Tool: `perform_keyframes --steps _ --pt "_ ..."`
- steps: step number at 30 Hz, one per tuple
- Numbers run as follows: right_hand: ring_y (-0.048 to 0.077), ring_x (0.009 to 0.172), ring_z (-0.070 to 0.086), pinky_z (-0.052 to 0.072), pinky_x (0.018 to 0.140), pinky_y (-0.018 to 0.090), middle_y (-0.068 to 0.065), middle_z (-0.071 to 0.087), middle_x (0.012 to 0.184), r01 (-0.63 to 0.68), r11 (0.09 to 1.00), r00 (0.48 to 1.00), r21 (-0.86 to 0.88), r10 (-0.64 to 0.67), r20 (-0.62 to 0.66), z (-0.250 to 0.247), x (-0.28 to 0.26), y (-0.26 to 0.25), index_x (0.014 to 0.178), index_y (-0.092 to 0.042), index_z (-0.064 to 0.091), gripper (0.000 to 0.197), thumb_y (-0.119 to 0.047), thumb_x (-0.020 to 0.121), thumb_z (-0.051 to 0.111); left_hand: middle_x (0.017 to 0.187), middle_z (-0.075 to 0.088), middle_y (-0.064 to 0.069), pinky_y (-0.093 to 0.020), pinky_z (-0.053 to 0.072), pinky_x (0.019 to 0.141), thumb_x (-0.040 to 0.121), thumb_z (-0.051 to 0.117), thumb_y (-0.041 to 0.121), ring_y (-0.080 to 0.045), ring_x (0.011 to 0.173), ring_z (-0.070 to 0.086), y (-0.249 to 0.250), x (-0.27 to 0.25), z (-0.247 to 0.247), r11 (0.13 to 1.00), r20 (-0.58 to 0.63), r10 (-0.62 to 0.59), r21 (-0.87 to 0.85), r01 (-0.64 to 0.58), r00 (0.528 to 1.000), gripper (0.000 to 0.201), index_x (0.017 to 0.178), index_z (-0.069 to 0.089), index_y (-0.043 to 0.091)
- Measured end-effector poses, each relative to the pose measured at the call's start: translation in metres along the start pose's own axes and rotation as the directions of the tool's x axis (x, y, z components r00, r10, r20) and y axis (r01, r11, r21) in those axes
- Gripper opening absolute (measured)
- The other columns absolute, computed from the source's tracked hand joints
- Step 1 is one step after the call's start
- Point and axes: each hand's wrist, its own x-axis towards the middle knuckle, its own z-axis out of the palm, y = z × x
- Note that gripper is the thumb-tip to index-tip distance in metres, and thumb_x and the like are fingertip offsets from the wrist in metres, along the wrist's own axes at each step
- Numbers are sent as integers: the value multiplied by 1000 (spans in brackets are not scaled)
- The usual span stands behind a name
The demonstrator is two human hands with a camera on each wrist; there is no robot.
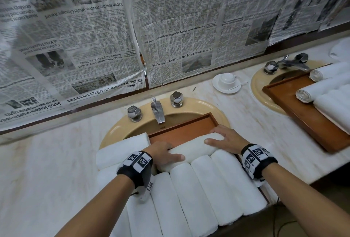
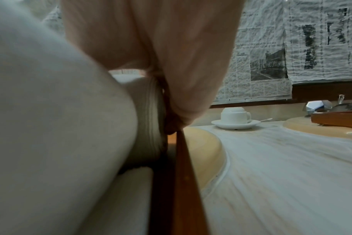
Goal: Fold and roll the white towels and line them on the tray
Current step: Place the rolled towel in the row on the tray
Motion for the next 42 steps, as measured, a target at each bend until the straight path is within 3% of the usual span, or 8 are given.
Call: perform_keyframes --steps 4,9,14,22,32,35,38,42 --pt "2 109 55 42 89 23 -17 55 114 -11 998 998 -57 14 54 -5 -2 -5 111 -38 62 48 -65 73 73 117 63 1 -29 41 86 84 53 75 -17 104 55 -1 -1 0 1000 3 13 -27 -13 1000 66 123 62 22" --pt "8 128 42 35 110 34 -13 44 137 71 963 997 -260 -61 44 -10 -6 -11 137 -32 49 71 -71 79 62 126 62 5 -31 45 97 84 56 72 -17 114 55 -6 -3 0 994 -86 82 -69 -88 993 65 130 60 26" --pt "11 144 23 25 117 36 -7 33 153 107 909 994 -402 -100 39 1 -17 -19 150 -28 33 83 -71 83 56 132 59 1 -32 43 101 88 61 61 -18 119 54 -5 -11 1 991 -156 126 -14 -130 980 61 134 57 21" --pt "13 146 16 22 119 38 -5 29 155 132 842 991 -523 -120 57 14 -18 -13 154 -27 24 95 -82 78 41 119 67 0 -34 46 95 89 61 59 -18 107 59 -8 -15 5 990 -147 135 -26 -141 980 51 125 63 23" --pt "15 147 16 17 120 38 -6 26 158 76 819 995 -569 -96 -5 17 -23 -17 154 -25 24 94 -83 80 34 116 67 1 -35 47 95 90 59 57 -18 106 59 -1 -25 7 991 -224 112 -49 -126 968 47 119 65 21" --pt "13 147 17 15 121 36 -8 25 158 87 824 991 -560 -128 -35 14 -26 -20 153 -26 27 102 -89 74 26 119 66 1 -29 46 94 92 60 52 -18 112 59 -3 -32 5 984 -289 109 -102 -144 951 45 120 65 18" --pt "13 145 22 16 120 34 -8 29 156 95 835 985 -542 -158 -70 11 -30 -27 152 -25 31 100 -86 73 25 130 62 -1 -25 41 92 94 60 50 -19 119 57 -7 -45 3 981 -359 69 -144 -128 931 52 132 60 15" --pt "16 143 28 22 119 35 -3 34 154 144 841 974 -521 -213 -75 19 -42 -51 150 -21 35 91 -79 80 41 120 64 -2 -27 43 87 94 60 48 -19 110 58 -18 -69 5 973 -404 36 -193 -124 914 45 123 62 15"
